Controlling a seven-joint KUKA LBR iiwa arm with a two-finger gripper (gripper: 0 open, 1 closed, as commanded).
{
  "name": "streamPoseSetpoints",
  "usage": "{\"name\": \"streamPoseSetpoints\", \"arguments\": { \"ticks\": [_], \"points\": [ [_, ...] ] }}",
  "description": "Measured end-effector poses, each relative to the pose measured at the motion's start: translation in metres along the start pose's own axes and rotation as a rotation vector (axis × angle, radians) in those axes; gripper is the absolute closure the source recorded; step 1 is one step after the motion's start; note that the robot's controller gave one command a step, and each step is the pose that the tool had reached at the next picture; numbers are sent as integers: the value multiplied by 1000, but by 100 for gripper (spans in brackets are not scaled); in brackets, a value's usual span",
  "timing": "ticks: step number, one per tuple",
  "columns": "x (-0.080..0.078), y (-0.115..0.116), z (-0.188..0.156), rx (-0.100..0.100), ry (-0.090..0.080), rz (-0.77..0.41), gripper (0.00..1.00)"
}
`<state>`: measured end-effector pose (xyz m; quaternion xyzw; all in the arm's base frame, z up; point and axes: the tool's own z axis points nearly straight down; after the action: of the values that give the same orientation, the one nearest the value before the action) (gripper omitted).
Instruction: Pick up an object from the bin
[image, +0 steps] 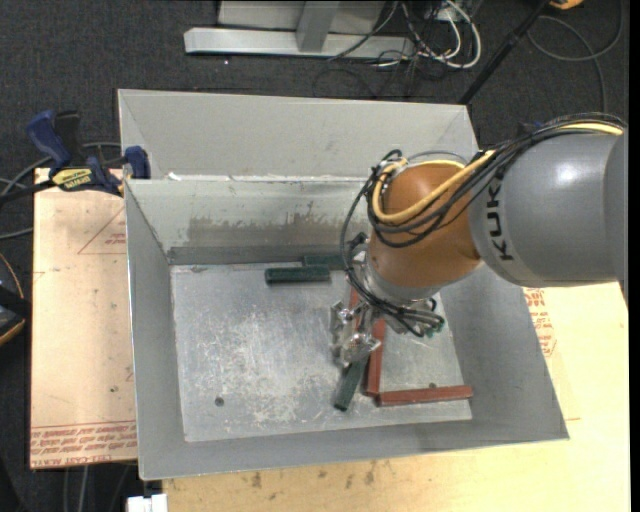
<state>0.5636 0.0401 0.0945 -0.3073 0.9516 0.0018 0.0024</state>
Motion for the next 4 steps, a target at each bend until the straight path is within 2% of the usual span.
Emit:
{"name": "streamPoseSetpoints", "arguments": {
  "ticks": [1, 2, 3, 4],
  "points": [
    [23, -6, 6, 1, 3, -153, 100],
    [23, -6, 6, 0, 3, -153, 100],
    [21, 4, 18, 8, -9, -222, 0],
    [21, 4, 18, 8, -9, -220, 0]
  ]
}}
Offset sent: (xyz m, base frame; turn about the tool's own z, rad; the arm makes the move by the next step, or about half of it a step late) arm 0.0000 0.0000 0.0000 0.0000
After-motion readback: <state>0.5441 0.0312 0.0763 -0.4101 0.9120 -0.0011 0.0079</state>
